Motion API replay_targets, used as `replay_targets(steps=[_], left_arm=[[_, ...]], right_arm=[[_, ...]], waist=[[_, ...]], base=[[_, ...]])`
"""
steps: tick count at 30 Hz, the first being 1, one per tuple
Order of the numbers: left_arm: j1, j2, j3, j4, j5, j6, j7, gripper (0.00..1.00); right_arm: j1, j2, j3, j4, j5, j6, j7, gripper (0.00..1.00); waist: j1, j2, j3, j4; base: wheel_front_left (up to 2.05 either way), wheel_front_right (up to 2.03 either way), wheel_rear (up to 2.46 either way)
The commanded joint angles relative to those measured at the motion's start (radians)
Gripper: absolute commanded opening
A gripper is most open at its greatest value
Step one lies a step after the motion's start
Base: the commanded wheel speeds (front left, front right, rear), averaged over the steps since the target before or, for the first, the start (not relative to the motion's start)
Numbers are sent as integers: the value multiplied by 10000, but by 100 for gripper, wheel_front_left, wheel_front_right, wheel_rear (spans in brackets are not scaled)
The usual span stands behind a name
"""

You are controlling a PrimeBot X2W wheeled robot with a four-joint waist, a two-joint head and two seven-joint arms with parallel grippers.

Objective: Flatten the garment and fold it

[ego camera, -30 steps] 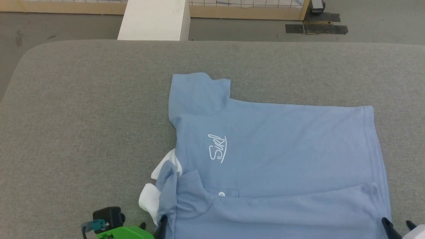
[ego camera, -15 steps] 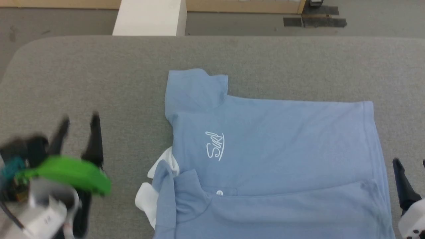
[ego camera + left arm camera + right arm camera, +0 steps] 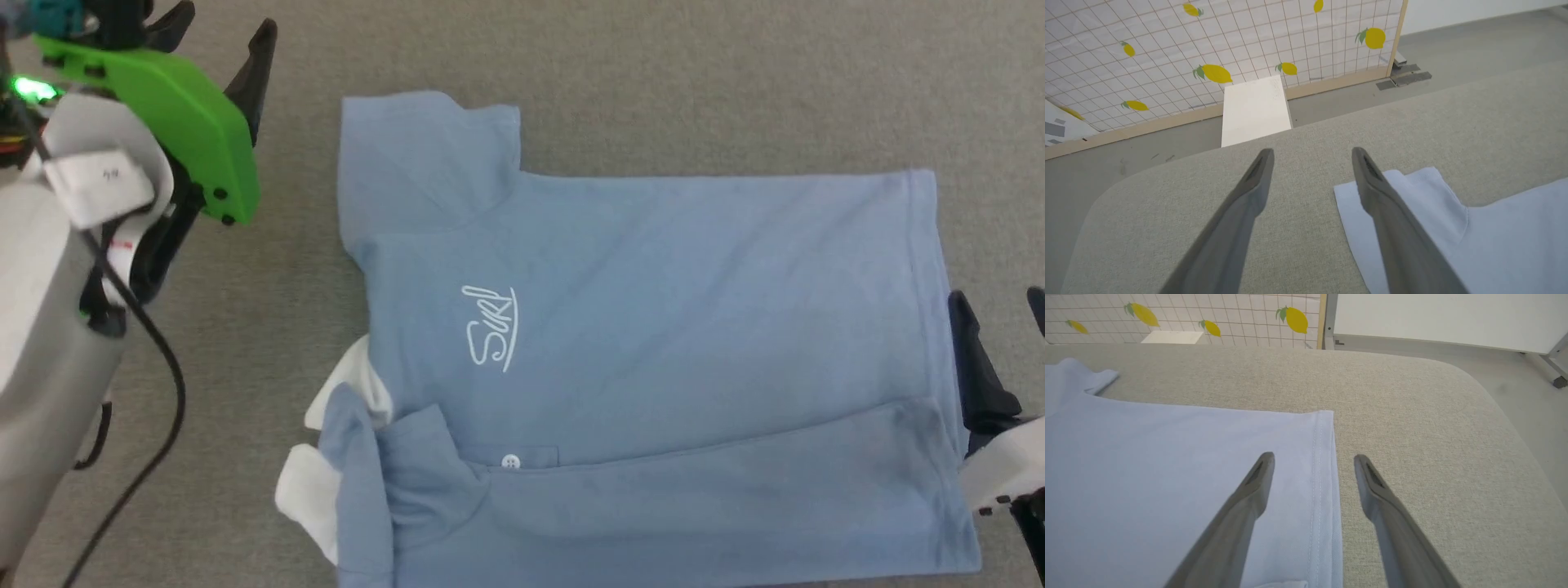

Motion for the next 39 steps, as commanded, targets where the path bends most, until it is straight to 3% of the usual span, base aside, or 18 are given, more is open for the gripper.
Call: replay_targets(steps=[1,5,11,18,19,20,21,28,34,39], left_arm=[[-367,-30,-110,261,-69,-239,223,100],[-901,-30,-381,954,-179,-767,737,100],[-1182,92,-664,1733,-235,-1068,1400,100],[-1213,142,-716,2320,-230,-843,1717,100],[-1199,141,-743,2371,-231,-838,1757,92],[-1173,119,-774,2417,-271,-876,1790,18],[-1126,76,-785,2457,-379,-916,1864,0],[-970,-23,-836,2471,-554,-1054,1743,0],[-836,-66,-845,2462,-611,-1022,1601,0],[-871,-132,-908,2342,-613,-996,1629,0]], right_arm=[[-252,-1,68,-24,-12,-17,-91,100],[-437,-12,203,5,1,-17,-91,100],[-600,40,247,-4,34,-17,-123,100],[-666,100,144,-125,26,-17,-72,100],[-675,107,129,-145,26,-17,-65,100],[-686,115,103,-172,23,-17,-49,100],[-695,123,76,-197,16,-17,-31,100],[-1197,-324,164,-575,46,-17,262,100],[-3345,-1853,353,-859,689,-17,1274,100],[-5554,-2833,864,-8,1454,-17,2996,100]], waist=[[-1,0,784,-642],[-1,0,1212,-923],[-1,0,1739,-1245],[-1,0,2140,-1421],[-1,0,2168,-1426],[-1,0,2194,-1423],[-1,0,2204,-1410],[-1,0,1995,-1224],[-1,0,1685,-1099],[-1,0,1732,-855]], base=[[0,0,0],[0,0,0],[0,0,0],[0,0,0],[0,0,0],[0,0,0],[0,0,0],[0,0,0],[0,0,0],[0,0,0]])
